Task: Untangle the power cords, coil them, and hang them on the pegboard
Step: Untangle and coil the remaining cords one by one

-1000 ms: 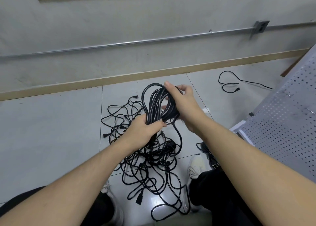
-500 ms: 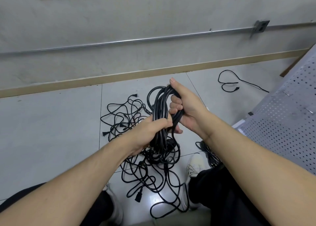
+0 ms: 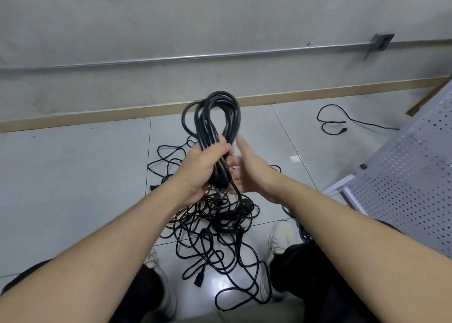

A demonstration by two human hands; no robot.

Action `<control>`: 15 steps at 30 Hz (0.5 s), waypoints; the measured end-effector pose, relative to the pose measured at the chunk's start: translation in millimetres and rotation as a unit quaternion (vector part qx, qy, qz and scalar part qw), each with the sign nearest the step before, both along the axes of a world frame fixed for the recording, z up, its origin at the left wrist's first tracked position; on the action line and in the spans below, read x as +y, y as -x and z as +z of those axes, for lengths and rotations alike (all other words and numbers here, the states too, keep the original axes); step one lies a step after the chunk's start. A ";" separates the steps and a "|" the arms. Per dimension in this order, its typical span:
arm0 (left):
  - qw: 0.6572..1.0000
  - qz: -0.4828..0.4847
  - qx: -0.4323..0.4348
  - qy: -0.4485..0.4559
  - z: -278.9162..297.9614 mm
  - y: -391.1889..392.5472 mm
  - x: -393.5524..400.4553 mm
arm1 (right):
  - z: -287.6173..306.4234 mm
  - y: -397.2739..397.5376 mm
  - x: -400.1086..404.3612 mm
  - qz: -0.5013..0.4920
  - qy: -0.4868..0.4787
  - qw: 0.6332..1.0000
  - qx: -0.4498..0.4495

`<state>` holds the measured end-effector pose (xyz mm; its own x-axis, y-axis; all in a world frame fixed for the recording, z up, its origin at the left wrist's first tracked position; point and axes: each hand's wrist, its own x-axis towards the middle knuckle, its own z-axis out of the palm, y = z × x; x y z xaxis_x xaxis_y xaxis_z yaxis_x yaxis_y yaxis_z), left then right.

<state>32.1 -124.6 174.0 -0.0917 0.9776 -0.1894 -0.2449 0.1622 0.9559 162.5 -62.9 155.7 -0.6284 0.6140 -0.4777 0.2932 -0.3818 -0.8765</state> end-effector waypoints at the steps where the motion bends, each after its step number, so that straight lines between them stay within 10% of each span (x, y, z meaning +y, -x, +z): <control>1: 0.999 0.033 0.002 -0.007 -0.3 4.3 1.9 | -1.8 0.1 -3.1 0.055 -0.011 0.998 -0.042; 15: 0.940 0.178 0.292 -0.015 -3.4 36.2 9.5 | 11.2 -14.0 -2.4 0.141 -0.156 0.975 -0.079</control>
<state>-4.0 -115.1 170.6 -0.4934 0.8695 0.0218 0.2888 0.1401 0.9471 176.5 -65.3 166.9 -0.7268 0.5587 -0.3996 0.4881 0.0108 -0.8727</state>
